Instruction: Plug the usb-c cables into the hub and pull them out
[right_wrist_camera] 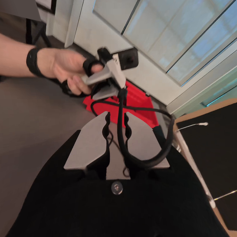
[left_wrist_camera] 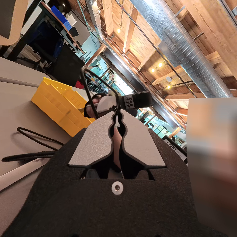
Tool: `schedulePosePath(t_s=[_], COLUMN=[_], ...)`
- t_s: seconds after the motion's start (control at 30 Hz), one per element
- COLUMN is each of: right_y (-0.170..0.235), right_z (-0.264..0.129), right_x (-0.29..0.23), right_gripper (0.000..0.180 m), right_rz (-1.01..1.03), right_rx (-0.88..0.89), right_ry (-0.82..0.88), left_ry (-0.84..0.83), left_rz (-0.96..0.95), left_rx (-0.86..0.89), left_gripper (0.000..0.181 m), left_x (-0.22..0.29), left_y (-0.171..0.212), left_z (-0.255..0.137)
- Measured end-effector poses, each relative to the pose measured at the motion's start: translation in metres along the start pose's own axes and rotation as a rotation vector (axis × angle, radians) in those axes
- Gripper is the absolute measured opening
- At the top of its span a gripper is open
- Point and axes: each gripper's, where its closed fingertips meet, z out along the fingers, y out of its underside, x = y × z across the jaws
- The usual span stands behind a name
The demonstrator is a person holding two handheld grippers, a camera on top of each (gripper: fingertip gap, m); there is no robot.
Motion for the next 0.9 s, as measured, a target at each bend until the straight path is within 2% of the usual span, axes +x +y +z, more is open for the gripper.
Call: schedulePosePath(t_s=[0.2,0.3,0.4,0.63,0.9], right_y=[-0.027,-0.025,-0.020,-0.028,-0.012], right_z=[-0.003,-0.002,-0.001,-0.003,0.007], right_x=[0.003,0.008,0.010,0.013,0.005], right_gripper=[0.022,0.023,0.024,0.023,0.025], right_rz=[0.129,0.186,0.131,0.066,0.059], right_rx=[0.184,0.176,0.134,0.179,0.092], right_ry=[-0.008,0.006,0.046,0.112,0.065], left_ry=[0.007,-0.006,-0.005,0.015,0.100], left_rz=[0.004,0.021,0.017,0.003,-0.037], left_rx=[0.013,0.028,0.049,0.067,0.135], left_gripper=[0.001,0.001,0.001,0.001,0.001], left_x=[-0.002,-0.004,-0.004,-0.003,0.013], left_y=[0.002,0.002,0.001,0.002,-0.010], left_z=[0.003,0.003,0.004,0.005,0.001])
